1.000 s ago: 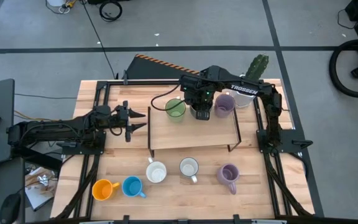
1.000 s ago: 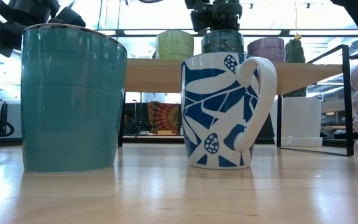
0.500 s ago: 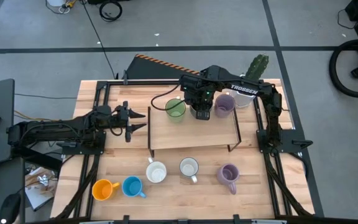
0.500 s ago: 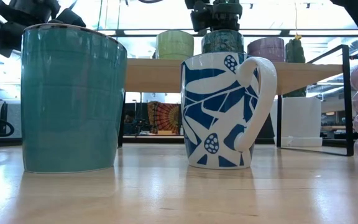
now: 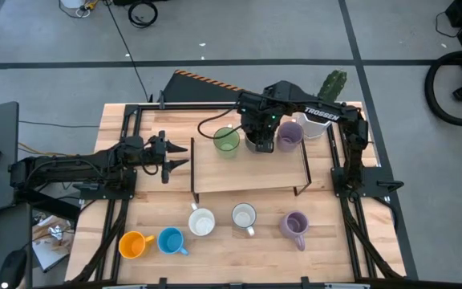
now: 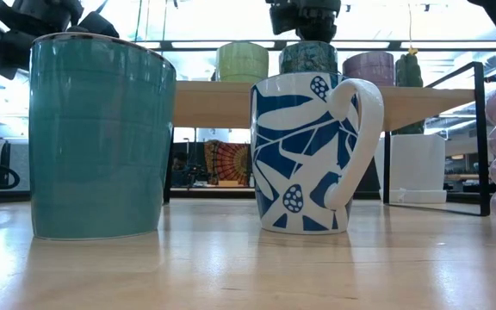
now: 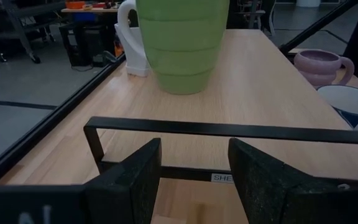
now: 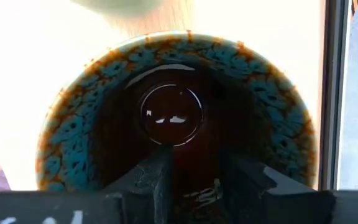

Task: Place coffee mugs
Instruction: Adjust the dark green mug on the shelf

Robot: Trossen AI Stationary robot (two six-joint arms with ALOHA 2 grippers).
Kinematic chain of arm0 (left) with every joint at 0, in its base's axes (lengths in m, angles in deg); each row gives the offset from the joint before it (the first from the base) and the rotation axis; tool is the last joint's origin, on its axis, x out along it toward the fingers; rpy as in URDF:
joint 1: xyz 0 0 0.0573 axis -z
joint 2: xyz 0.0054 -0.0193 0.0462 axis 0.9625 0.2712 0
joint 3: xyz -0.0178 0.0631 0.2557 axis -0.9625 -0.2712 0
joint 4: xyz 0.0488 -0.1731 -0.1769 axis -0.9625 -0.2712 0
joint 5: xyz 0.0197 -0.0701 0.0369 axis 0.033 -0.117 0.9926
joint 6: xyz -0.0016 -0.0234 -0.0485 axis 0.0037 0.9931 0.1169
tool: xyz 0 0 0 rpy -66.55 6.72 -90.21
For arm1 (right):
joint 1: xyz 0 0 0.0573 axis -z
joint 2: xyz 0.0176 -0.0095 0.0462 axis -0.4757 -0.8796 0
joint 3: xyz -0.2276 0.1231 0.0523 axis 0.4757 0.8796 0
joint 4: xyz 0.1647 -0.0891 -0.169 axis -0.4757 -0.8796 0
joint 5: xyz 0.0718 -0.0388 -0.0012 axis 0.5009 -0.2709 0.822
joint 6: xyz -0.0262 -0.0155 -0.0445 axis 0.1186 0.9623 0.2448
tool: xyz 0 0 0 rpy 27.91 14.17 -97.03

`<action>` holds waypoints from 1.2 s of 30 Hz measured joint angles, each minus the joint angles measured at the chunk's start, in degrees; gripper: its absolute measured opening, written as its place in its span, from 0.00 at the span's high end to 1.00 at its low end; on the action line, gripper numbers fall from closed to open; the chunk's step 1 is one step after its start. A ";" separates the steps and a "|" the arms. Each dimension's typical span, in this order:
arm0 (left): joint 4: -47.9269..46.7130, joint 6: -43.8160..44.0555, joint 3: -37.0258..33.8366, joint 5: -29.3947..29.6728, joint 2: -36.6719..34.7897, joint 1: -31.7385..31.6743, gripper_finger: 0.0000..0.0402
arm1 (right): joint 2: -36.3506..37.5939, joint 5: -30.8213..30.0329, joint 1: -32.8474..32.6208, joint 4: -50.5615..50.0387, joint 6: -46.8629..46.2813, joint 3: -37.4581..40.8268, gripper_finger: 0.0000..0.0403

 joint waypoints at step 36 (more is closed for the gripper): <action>0.38 0.15 -0.02 0.00 -0.01 -0.01 0.52 | 0.12 0.98 -0.57 -0.02 -0.21 4.54 0.68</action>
